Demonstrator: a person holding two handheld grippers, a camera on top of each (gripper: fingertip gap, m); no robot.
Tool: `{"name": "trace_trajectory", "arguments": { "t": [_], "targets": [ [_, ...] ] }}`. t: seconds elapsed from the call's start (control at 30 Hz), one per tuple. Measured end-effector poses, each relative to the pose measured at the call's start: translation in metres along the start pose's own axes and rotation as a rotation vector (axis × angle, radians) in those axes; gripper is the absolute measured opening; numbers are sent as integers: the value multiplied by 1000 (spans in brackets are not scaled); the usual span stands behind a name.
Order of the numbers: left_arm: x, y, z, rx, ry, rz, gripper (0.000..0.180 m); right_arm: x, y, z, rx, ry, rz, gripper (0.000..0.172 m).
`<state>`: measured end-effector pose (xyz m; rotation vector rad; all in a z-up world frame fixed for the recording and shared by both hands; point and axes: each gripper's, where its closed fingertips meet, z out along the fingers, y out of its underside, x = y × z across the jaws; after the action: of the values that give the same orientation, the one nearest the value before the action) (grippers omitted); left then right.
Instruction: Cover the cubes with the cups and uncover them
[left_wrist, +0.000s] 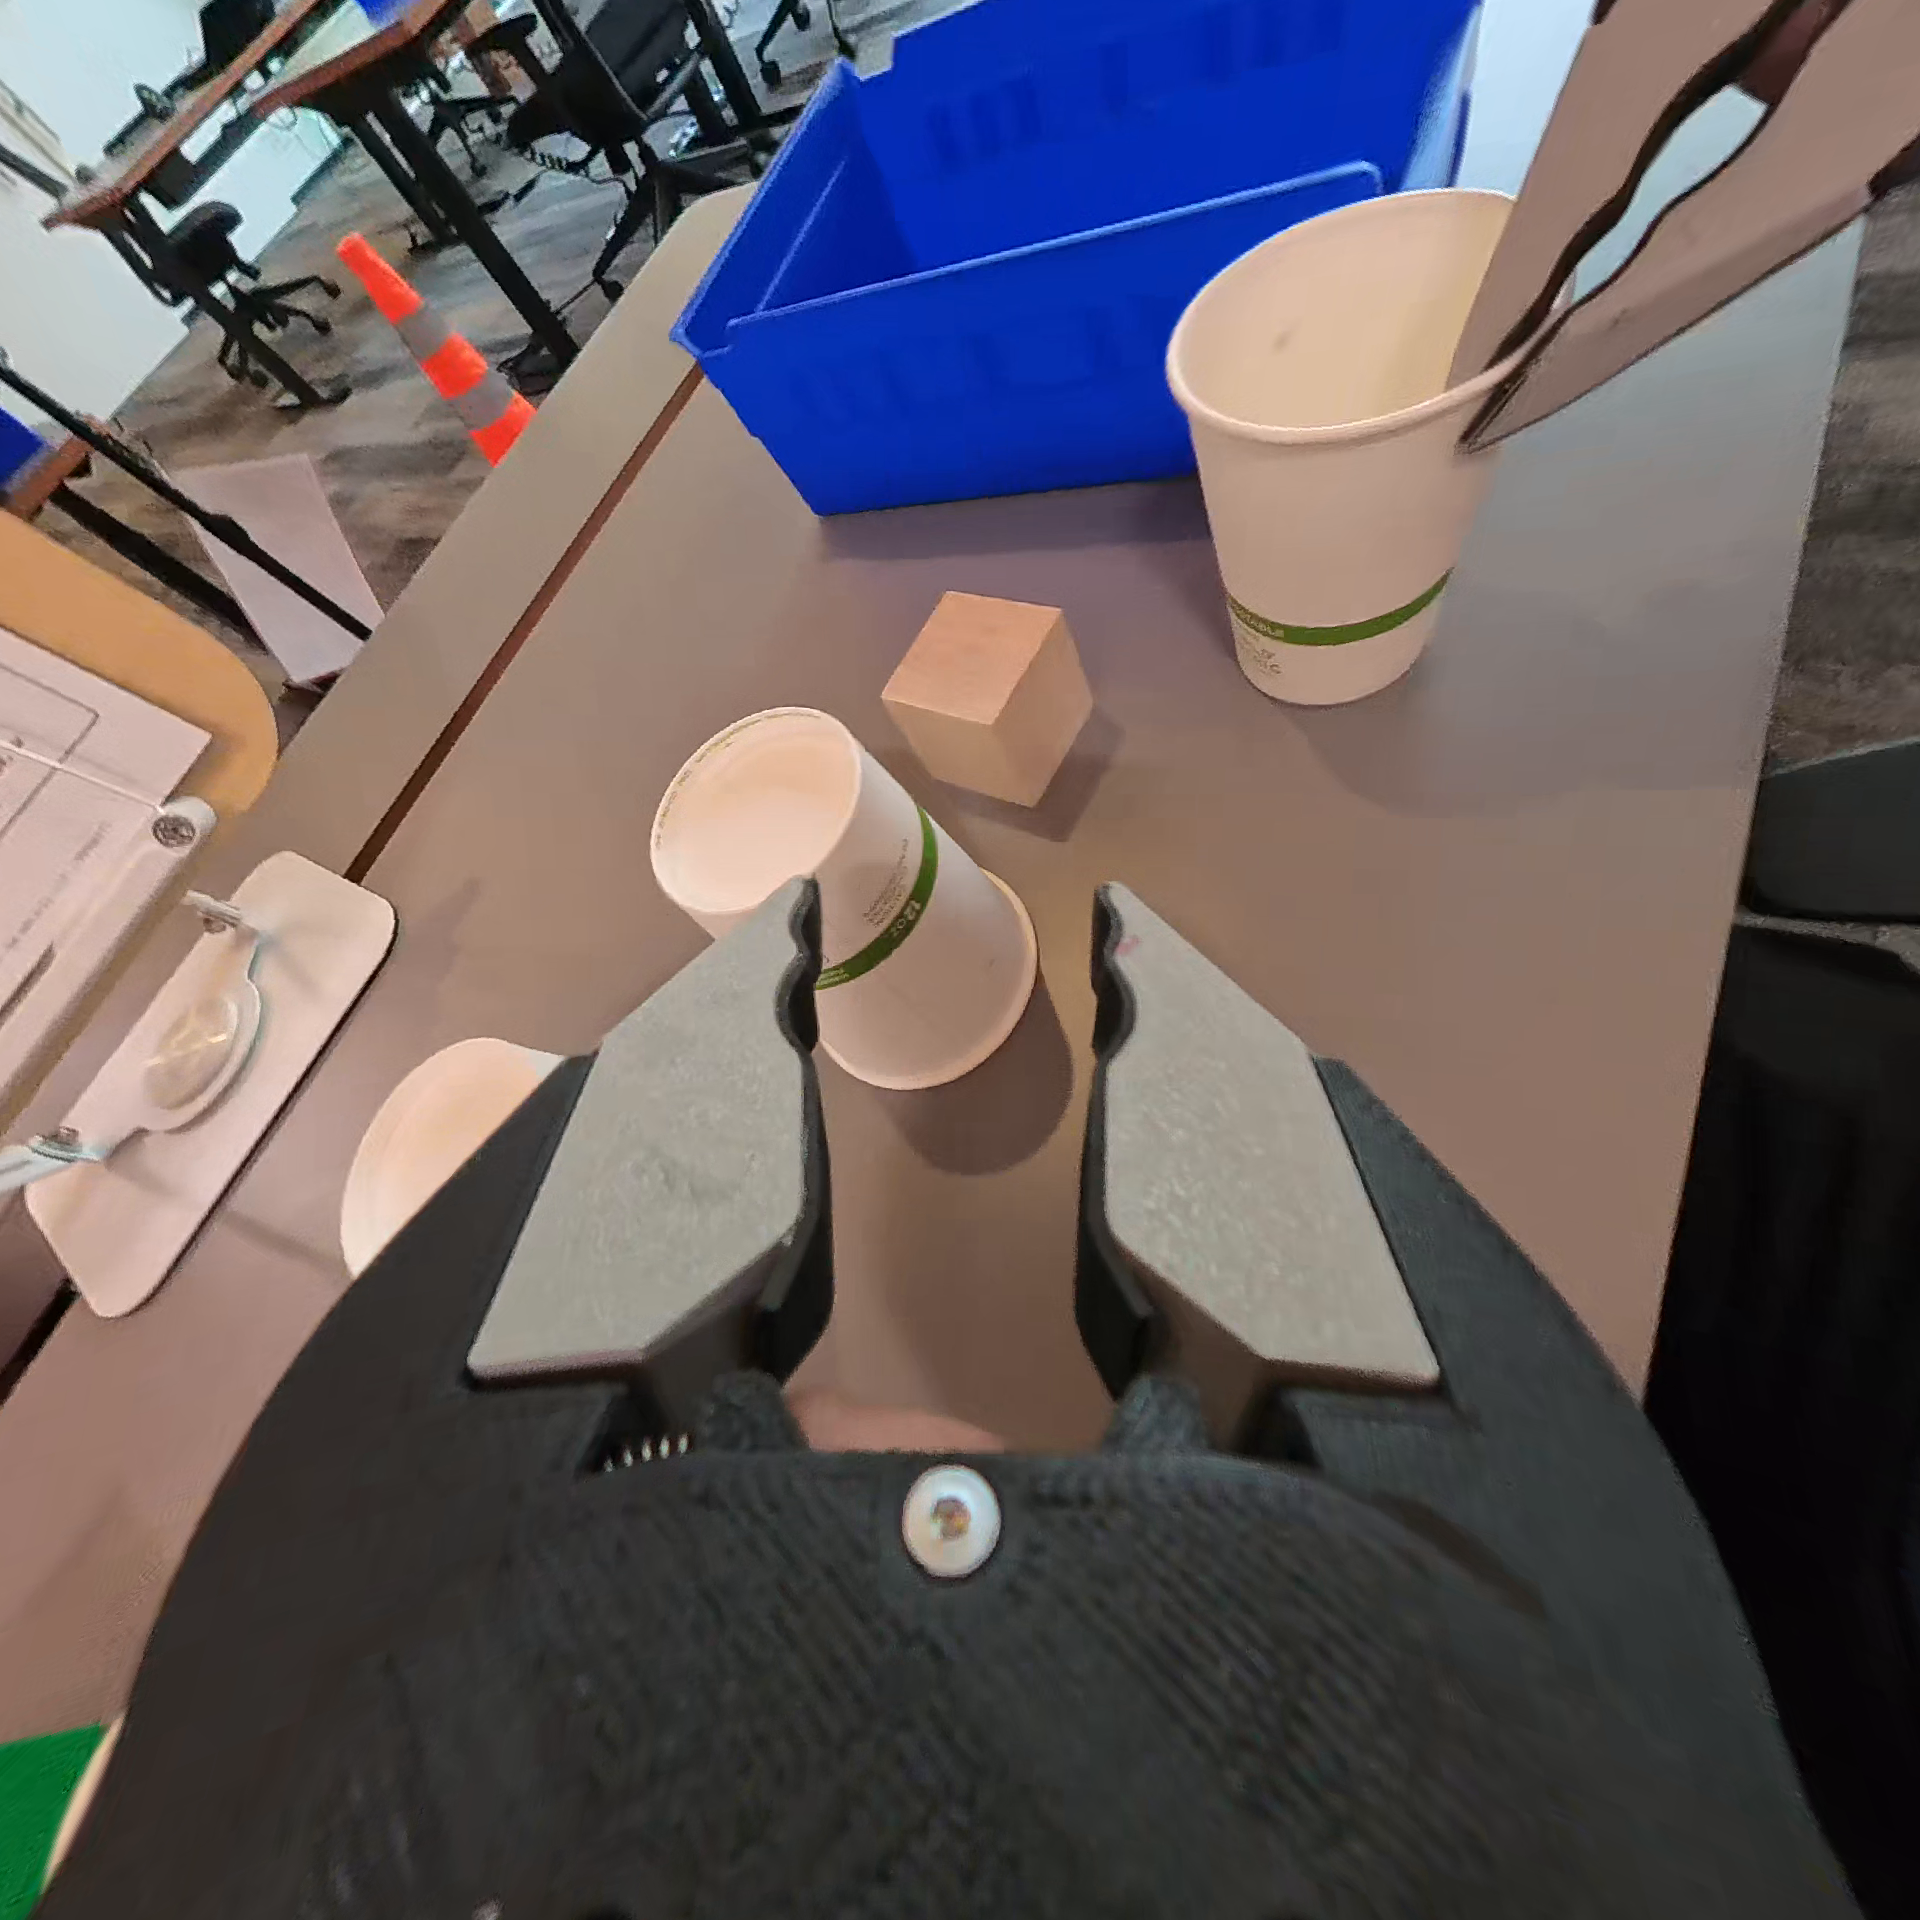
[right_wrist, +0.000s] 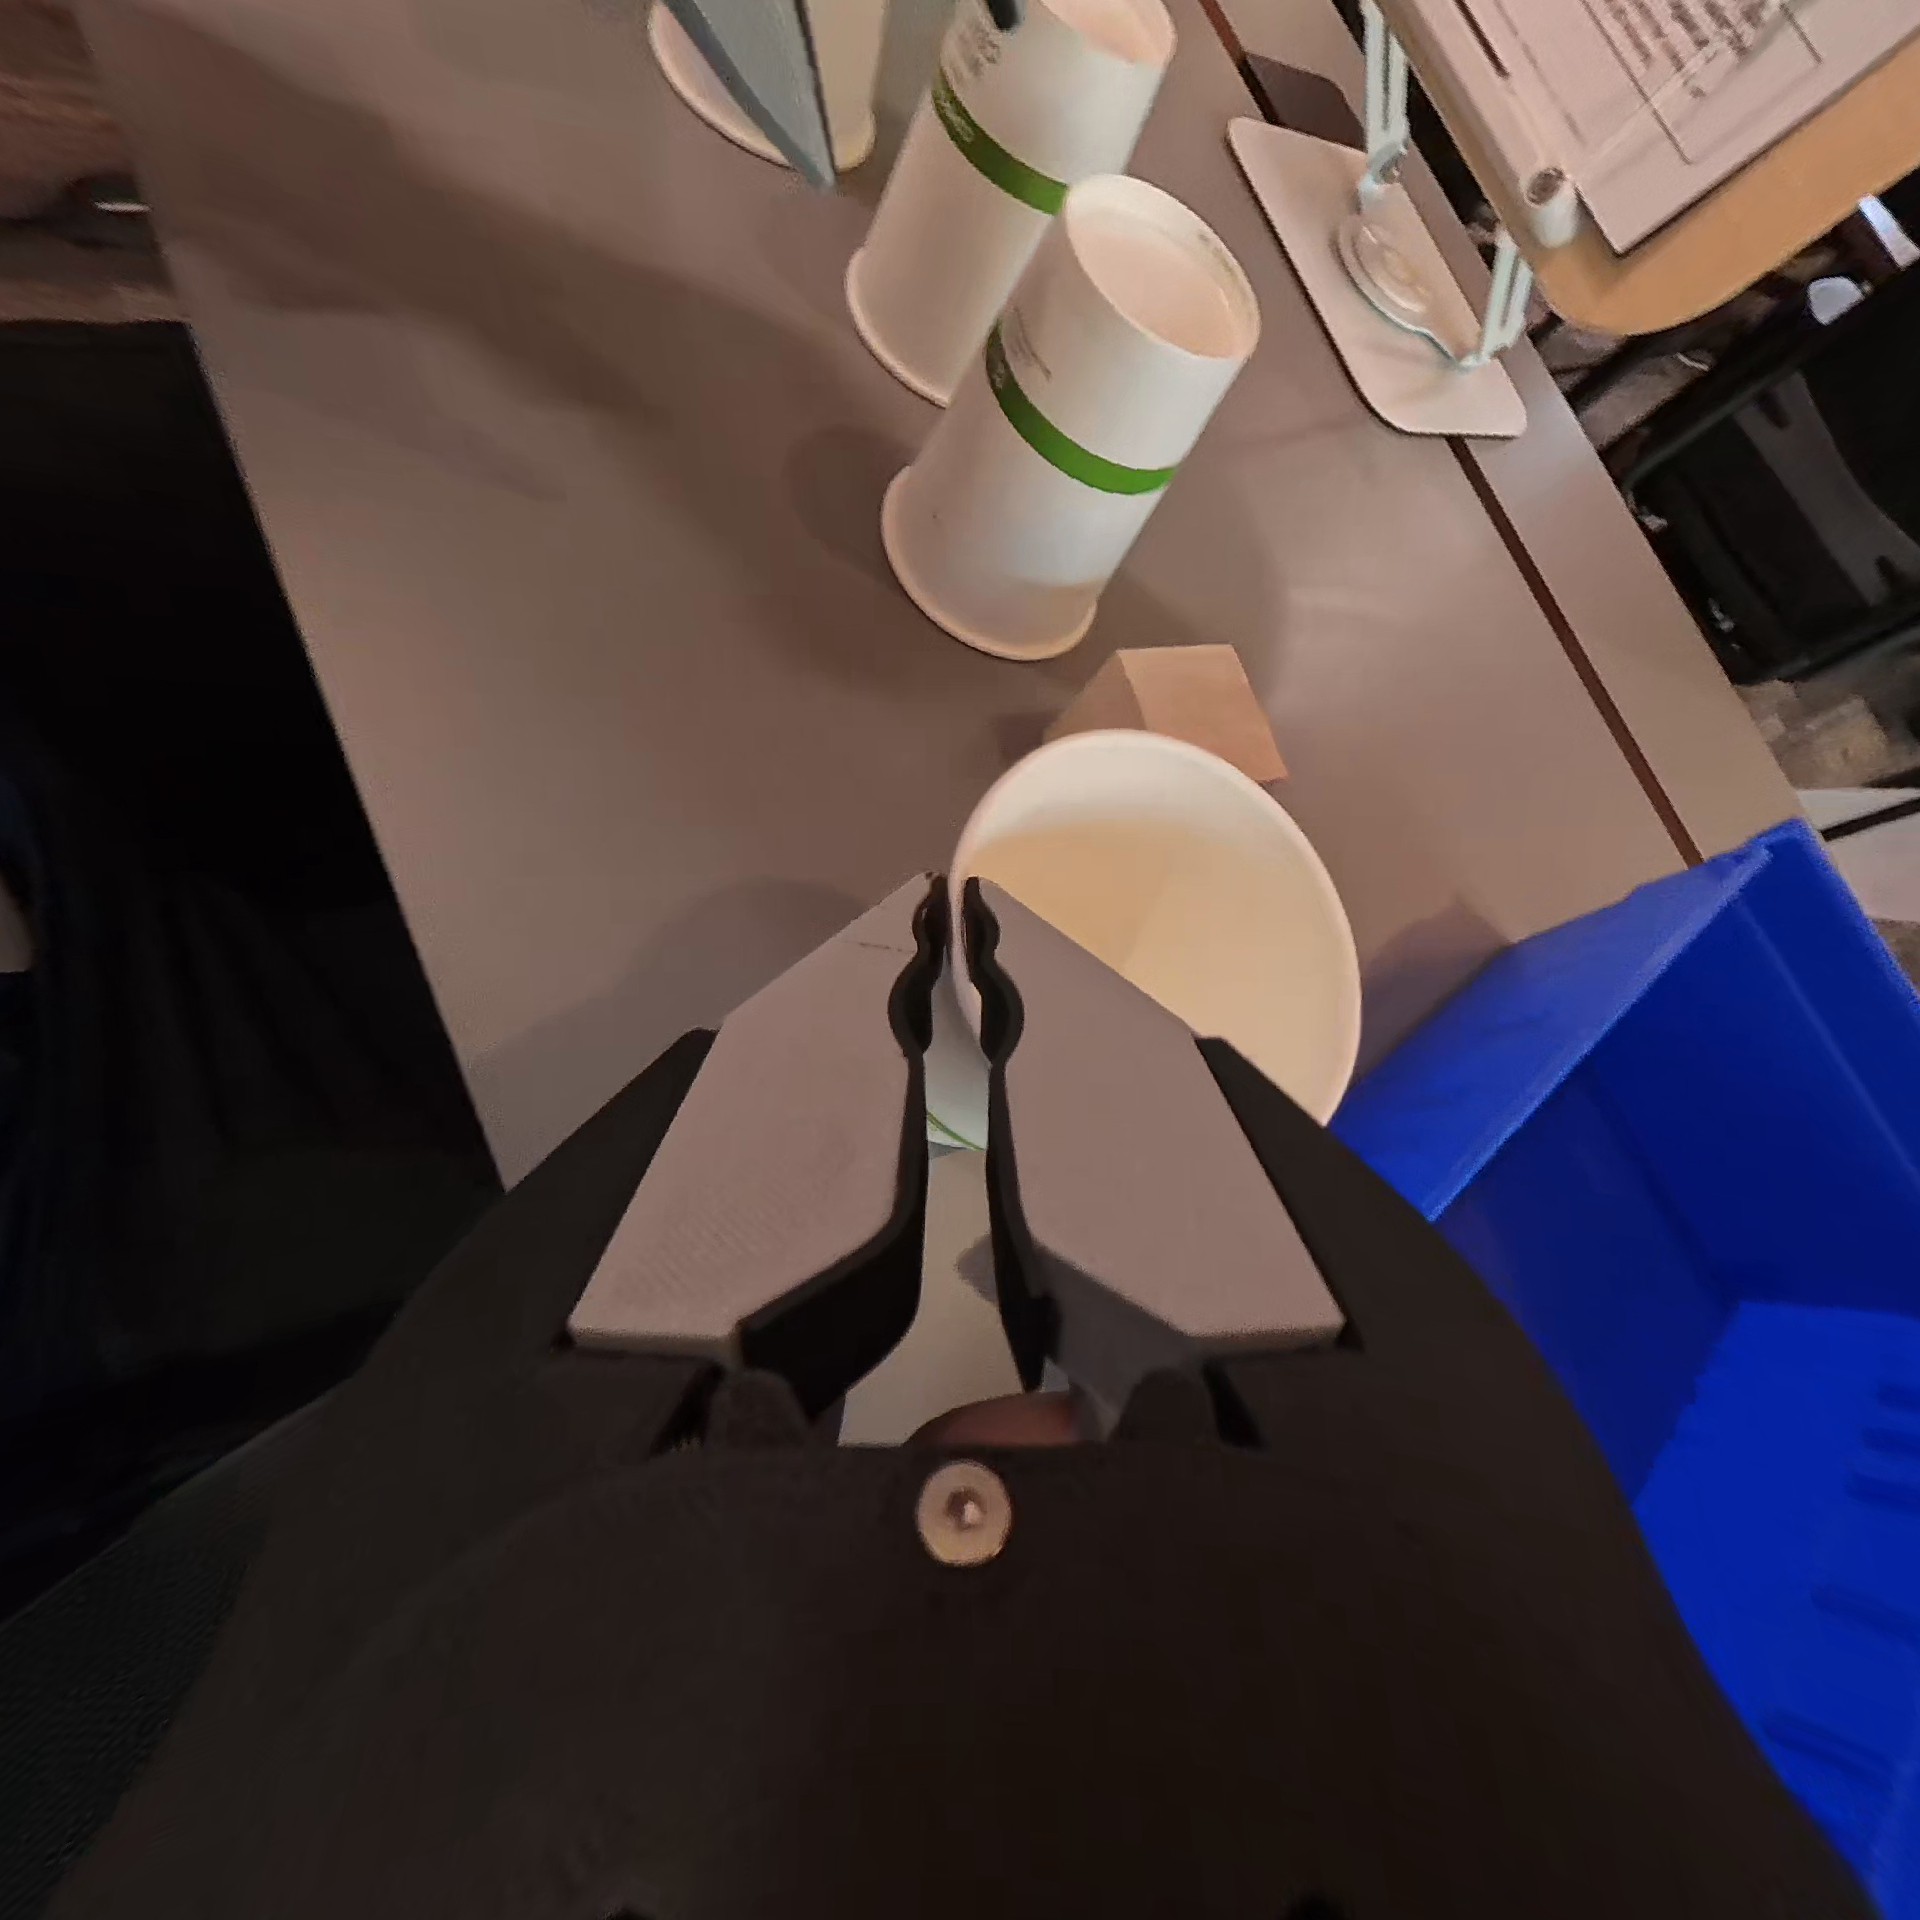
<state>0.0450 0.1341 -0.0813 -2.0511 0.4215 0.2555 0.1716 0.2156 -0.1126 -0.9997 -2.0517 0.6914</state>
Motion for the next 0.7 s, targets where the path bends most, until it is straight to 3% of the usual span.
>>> {"name": "trace_trajectory", "arguments": {
  "t": [0.17, 0.23, 0.43, 0.53, 0.6, 0.7],
  "targets": [
    [-9, 2, 0, -8, -25, -6, 50, 11, 4, -3, -6, 50, 40, 1],
    [-7, 0, 3, -5, -19, 31, 51, 12, 0, -5, 23, 61, 53, 9],
    [-12, 0, 34, -68, 1, 79, 52, 8, -17, -13, 114, 63, 80, 13],
    [-23, 7, 47, -142, -11, 121, 39, 7, -18, -19, 124, 79, 71, 13],
    [-23, 11, 52, -167, 21, 140, 11, 12, -18, -25, 138, 122, 65, 13],
    [-21, 10, 48, -178, 70, 114, 5, 25, -21, -38, 195, 196, 107, 11]
  ]
}}
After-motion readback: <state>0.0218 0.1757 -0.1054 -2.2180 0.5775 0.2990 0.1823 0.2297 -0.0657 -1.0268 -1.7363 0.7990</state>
